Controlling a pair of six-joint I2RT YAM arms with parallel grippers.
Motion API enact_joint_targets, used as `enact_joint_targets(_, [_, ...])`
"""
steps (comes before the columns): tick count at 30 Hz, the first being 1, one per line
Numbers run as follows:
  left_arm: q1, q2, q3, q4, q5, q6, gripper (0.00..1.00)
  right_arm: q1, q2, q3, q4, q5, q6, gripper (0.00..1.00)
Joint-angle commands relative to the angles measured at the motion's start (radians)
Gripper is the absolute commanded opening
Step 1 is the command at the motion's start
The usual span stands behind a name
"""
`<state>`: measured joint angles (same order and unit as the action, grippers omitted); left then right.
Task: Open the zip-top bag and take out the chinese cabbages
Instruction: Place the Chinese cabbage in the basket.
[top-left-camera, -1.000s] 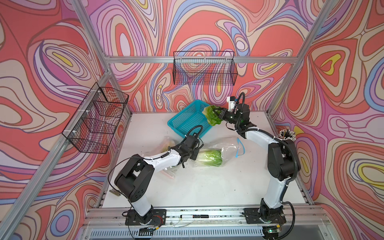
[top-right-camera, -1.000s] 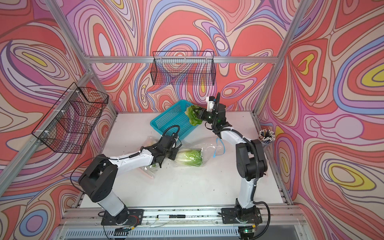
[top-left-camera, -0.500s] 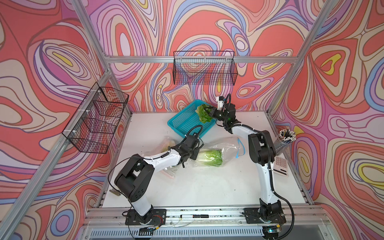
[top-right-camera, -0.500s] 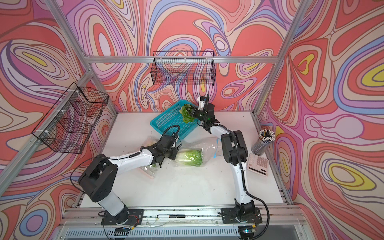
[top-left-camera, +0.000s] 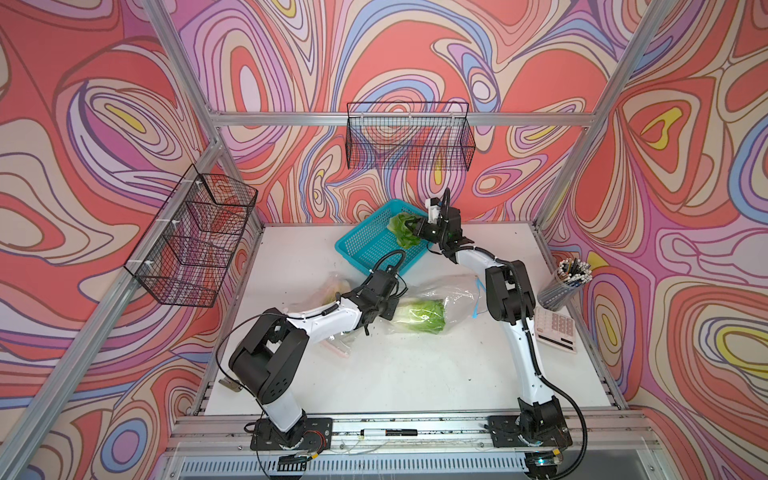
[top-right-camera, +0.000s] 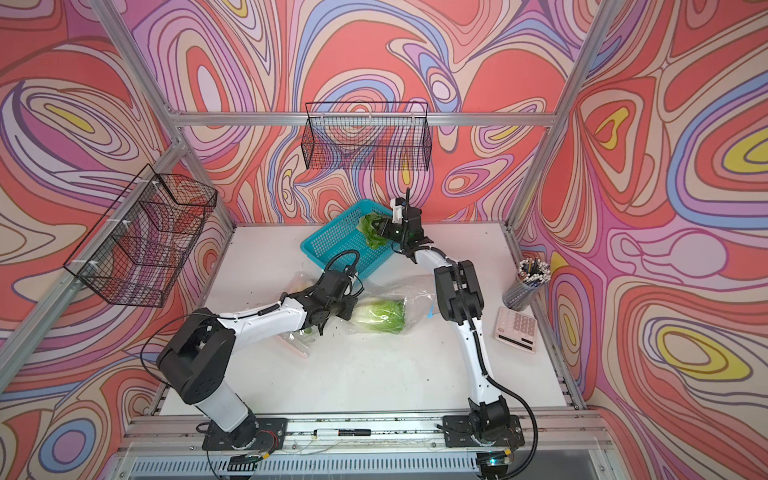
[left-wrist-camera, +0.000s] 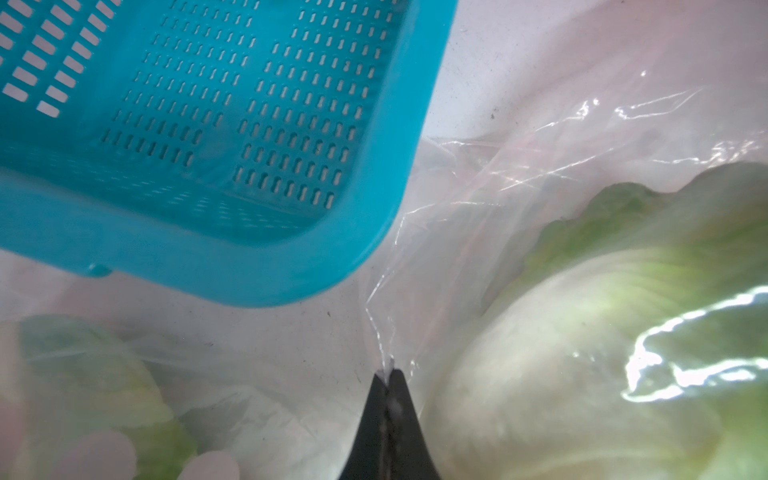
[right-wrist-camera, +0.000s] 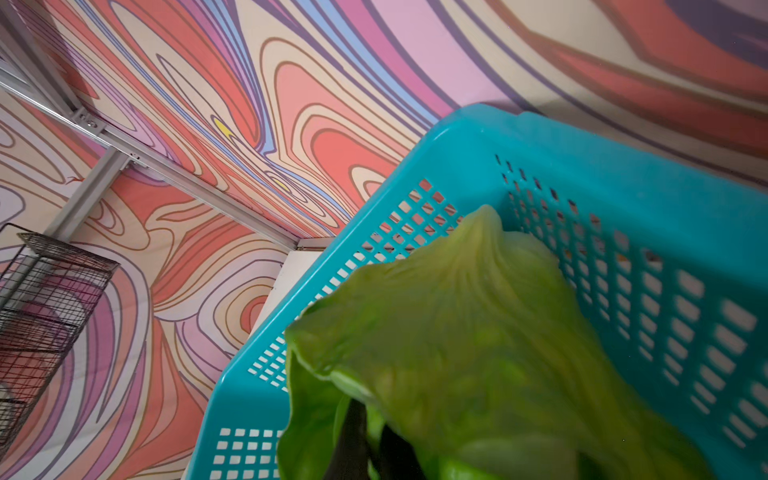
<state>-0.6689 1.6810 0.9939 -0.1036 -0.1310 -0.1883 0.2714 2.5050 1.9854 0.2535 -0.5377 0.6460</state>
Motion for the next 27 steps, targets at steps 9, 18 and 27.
enact_joint_targets(9, [-0.006,0.089,0.116,-0.065,-0.011,-0.065,0.0,-0.017,-0.239,-0.242,-0.222,0.268,-0.119,0.0])
enact_joint_targets(18, [0.003,0.151,0.206,-0.105,-0.019,-0.064,0.0,-0.017,-0.372,-0.414,-0.144,0.313,-0.059,0.0])
enact_joint_targets(27, [0.003,0.109,0.142,-0.097,-0.025,-0.074,0.0,-0.047,-0.3,-0.303,-0.241,0.313,-0.108,0.0])
